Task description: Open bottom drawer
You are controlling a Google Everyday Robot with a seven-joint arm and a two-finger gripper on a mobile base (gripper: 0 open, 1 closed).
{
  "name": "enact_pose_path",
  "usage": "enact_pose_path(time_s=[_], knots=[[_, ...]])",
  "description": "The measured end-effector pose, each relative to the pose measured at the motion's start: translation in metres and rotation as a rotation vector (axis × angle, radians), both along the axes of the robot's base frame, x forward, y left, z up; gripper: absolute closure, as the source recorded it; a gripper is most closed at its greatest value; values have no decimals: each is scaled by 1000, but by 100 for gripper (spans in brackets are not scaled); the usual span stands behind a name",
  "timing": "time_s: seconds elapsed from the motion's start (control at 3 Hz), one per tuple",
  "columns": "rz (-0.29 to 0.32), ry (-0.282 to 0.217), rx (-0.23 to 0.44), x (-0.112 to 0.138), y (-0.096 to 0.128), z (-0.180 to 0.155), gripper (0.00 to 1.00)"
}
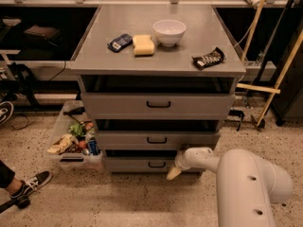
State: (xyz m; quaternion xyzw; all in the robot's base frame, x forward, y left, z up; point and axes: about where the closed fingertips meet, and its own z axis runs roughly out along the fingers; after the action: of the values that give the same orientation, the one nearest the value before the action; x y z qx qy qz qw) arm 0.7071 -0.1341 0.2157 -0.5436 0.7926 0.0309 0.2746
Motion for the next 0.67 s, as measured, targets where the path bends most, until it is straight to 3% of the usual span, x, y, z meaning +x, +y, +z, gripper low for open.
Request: enact_pose_path(time_s=[0.67], knots=[[0,0,0,0,0,0,42]])
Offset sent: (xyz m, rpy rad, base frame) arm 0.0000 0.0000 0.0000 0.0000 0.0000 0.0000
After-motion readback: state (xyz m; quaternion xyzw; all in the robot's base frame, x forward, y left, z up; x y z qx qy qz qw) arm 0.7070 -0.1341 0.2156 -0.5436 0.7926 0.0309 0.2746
